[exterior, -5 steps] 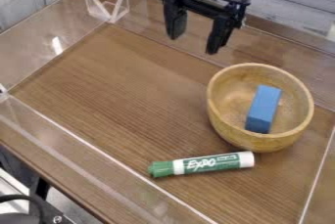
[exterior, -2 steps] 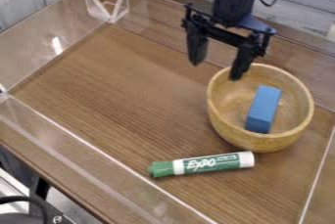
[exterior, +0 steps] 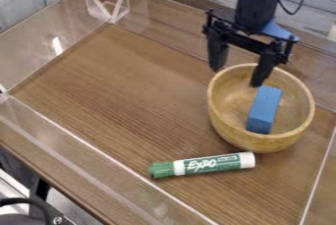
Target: Remove the blue block from inside the brown bowl and put it on the table
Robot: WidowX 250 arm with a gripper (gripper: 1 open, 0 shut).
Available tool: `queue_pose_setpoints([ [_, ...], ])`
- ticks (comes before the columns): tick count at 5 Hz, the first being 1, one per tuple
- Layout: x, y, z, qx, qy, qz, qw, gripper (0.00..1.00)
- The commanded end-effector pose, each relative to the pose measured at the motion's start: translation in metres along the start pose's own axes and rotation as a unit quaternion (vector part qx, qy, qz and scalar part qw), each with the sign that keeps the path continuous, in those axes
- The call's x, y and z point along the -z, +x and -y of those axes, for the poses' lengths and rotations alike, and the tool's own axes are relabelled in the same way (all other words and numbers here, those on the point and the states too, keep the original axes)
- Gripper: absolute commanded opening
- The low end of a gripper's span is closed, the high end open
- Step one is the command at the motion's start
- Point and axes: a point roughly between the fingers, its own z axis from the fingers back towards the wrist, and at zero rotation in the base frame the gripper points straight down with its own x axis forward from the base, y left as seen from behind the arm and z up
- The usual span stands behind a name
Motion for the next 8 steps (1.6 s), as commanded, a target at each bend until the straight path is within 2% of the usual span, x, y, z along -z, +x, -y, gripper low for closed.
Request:
queue_pose_setpoints([
  [1,-0.014,0.012,0.012,0.008,-0.007,0.037,0.9993,1.0],
  [4,0.001,0.02,0.03,0.019,-0.012,0.04,0.9989,1.0],
  [8,0.027,0.021,0.035,0.026,-0.011,0.042,0.9987,1.0],
])
